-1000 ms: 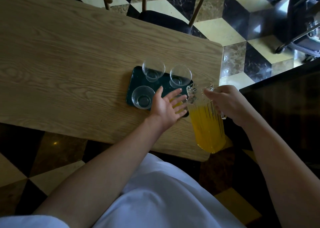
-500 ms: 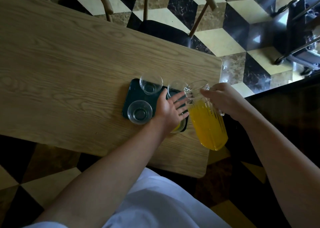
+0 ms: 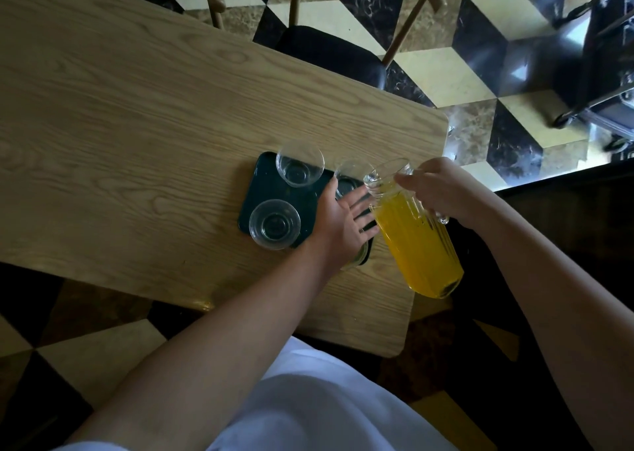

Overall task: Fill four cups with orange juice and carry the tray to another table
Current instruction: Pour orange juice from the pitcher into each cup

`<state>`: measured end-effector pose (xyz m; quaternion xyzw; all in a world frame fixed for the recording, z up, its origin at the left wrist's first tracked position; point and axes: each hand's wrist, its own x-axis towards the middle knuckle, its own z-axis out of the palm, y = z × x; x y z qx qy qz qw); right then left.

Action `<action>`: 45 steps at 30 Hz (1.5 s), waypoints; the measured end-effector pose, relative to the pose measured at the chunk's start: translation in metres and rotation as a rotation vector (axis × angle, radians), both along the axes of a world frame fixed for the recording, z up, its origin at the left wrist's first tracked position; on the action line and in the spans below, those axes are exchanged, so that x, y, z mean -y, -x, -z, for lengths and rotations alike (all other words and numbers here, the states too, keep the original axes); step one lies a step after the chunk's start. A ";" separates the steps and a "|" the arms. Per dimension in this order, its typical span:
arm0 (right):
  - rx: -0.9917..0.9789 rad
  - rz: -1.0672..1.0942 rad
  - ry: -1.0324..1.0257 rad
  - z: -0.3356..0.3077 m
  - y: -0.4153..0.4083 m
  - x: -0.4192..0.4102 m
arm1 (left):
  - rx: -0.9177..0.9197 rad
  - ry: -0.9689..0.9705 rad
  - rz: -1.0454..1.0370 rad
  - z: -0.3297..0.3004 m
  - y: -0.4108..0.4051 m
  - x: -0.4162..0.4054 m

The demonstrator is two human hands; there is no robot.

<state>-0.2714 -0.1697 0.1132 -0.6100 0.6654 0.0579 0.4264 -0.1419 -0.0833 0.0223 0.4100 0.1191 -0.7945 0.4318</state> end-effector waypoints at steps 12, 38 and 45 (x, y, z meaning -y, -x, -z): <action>-0.166 -0.115 -0.027 0.008 -0.006 0.008 | -0.029 -0.047 -0.050 0.008 0.005 -0.004; -0.304 -0.231 -0.067 0.014 -0.018 0.012 | -0.069 -0.091 -0.092 0.005 0.012 -0.009; -0.330 -0.229 -0.048 0.018 -0.017 0.013 | -0.084 -0.087 -0.093 0.005 0.011 -0.010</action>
